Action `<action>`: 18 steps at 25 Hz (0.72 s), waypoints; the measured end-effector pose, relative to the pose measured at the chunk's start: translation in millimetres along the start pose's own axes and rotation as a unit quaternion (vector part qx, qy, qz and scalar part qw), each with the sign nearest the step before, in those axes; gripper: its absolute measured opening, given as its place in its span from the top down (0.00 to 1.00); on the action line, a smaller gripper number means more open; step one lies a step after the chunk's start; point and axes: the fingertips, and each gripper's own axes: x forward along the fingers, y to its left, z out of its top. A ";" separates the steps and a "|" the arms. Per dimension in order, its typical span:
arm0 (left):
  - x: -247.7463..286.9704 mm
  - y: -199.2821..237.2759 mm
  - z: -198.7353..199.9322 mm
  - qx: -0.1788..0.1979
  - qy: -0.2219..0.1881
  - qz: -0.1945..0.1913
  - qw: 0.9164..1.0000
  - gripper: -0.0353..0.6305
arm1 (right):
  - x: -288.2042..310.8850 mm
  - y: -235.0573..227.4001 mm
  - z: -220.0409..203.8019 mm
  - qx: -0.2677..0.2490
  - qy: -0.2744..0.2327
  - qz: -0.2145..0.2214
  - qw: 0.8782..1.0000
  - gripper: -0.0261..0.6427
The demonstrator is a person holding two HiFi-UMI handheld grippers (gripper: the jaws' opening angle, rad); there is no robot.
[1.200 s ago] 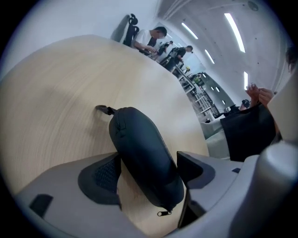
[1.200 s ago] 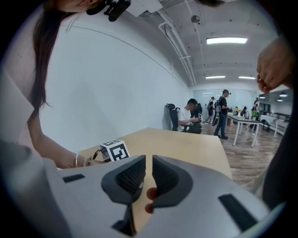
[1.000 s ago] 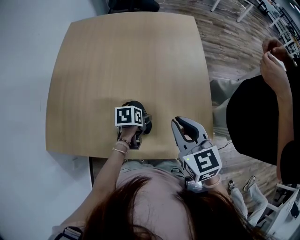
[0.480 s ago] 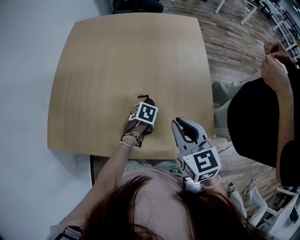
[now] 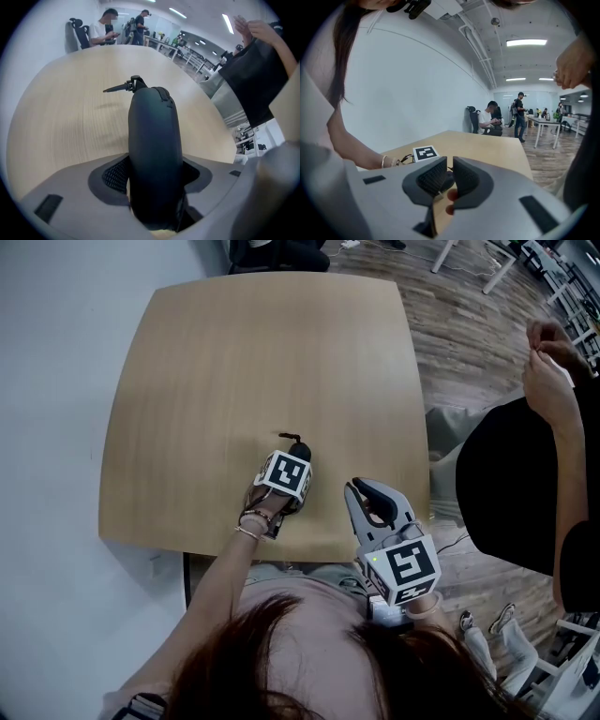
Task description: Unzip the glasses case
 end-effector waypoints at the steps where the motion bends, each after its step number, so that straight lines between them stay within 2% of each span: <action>1: -1.1 -0.2 -0.8 -0.010 -0.004 -0.008 1.000 0.52 | 0.0 0.0 0.4 -0.001 0.000 0.000 1.000 0.89; 5: -15.9 -0.7 4.5 -0.053 -0.042 -0.048 0.997 0.52 | 2.3 1.7 1.2 -0.003 -0.001 0.000 1.000 0.89; 8: -37.9 -2.7 15.6 -0.102 -0.090 -0.102 0.985 0.52 | 6.6 6.9 2.7 -0.004 -0.005 0.002 1.000 0.89; 11: -68.3 -3.4 32.2 -0.151 -0.144 -0.155 0.965 0.52 | 10.2 11.9 7.8 -0.007 -0.009 0.005 1.000 0.89; 15: -106.5 -0.2 51.0 -0.190 -0.207 -0.205 0.938 0.52 | 13.9 17.5 12.0 -0.010 -0.014 0.008 1.000 0.90; 18: -134.6 1.7 62.8 -0.219 -0.250 -0.252 0.909 0.52 | 16.5 22.3 14.8 -0.012 -0.017 0.011 1.000 0.90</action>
